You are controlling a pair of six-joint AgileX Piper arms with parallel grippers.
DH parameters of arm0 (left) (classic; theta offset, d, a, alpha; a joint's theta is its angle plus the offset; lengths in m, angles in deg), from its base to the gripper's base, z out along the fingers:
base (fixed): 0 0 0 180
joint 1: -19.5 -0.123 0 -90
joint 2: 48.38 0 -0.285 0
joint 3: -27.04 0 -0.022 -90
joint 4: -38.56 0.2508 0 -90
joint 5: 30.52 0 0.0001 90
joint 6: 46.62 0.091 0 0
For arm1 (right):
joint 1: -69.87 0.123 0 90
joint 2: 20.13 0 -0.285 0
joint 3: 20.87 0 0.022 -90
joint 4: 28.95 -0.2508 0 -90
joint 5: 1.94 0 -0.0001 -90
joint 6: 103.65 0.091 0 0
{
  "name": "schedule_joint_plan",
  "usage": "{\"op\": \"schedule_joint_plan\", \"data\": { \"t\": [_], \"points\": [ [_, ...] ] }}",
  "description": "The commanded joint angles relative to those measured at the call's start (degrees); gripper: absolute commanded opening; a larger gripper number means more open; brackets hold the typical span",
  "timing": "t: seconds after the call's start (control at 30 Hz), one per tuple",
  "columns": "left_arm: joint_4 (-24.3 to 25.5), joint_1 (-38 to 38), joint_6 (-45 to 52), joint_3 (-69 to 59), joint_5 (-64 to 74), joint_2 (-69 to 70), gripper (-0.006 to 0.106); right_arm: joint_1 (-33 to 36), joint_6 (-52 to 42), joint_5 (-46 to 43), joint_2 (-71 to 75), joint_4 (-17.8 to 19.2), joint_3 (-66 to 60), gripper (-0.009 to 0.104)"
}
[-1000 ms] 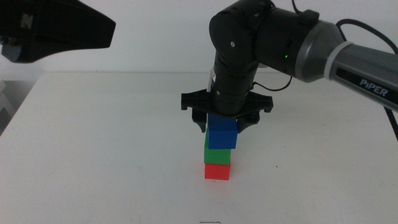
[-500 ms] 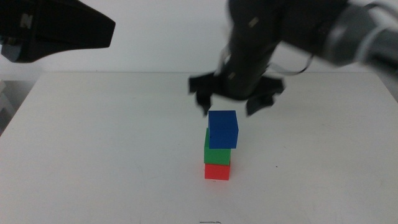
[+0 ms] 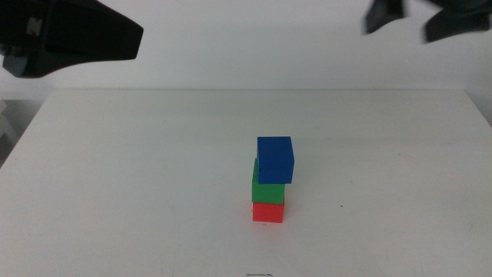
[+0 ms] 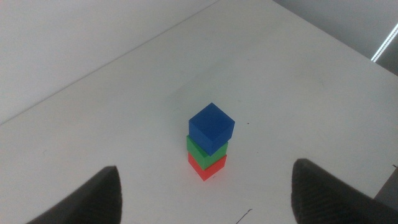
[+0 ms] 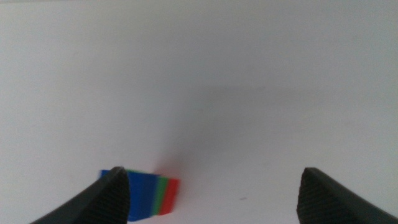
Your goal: Stack red cubes first, then green, then blue cubes in a specific spot.
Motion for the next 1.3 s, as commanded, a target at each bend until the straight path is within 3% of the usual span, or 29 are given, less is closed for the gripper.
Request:
{"op": "schedule_joint_plan", "data": {
  "t": [0.0,0.27,0.43,0.57,0.7,0.8,0.97,1.07,1.27],
  "points": [
    [-2.0,0.2,-0.3,1.4,-3.7,0.5,0.093,-3.3,-6.1,-1.1,3.8,-1.3,1.8,0.077],
    [-2.0,0.2,-0.3,1.4,-3.7,0.5,0.093,-8.3,-16.4,-0.1,5.6,0.4,1.8,0.077],
    [-2.0,0.2,-0.3,1.4,-3.7,0.5,0.093,-8.4,-16.0,-0.6,6.0,4.9,1.8,0.077],
    [-2.0,0.2,-0.3,1.4,-3.7,0.5,0.093,-8.4,-15.8,1.0,5.8,5.1,1.8,0.077],
    [5.4,0.2,-1.2,-3.8,-13.8,3.0,0.093,-8.4,-15.8,1.0,5.7,5.1,1.8,0.077],
    [15.1,0.2,-5.7,-10.6,-30.5,6.5,0.093,-8.4,-15.8,1.0,5.7,5.1,1.8,0.077],
    [30.7,-3.5,-26.0,-20.2,-49.3,10.9,0.093,-8.4,-15.8,1.0,5.7,5.1,1.8,0.077],
    [31.1,-9.5,-33.3,-23.4,-49.4,12.3,0.093,-8.4,-15.8,1.0,5.7,4.9,1.8,0.077],
    [28.5,-16.0,-33.2,-27.8,-48.9,15.1,0.093,-8.4,-15.8,1.0,5.7,5.0,1.8,0.077]
  ]
}}
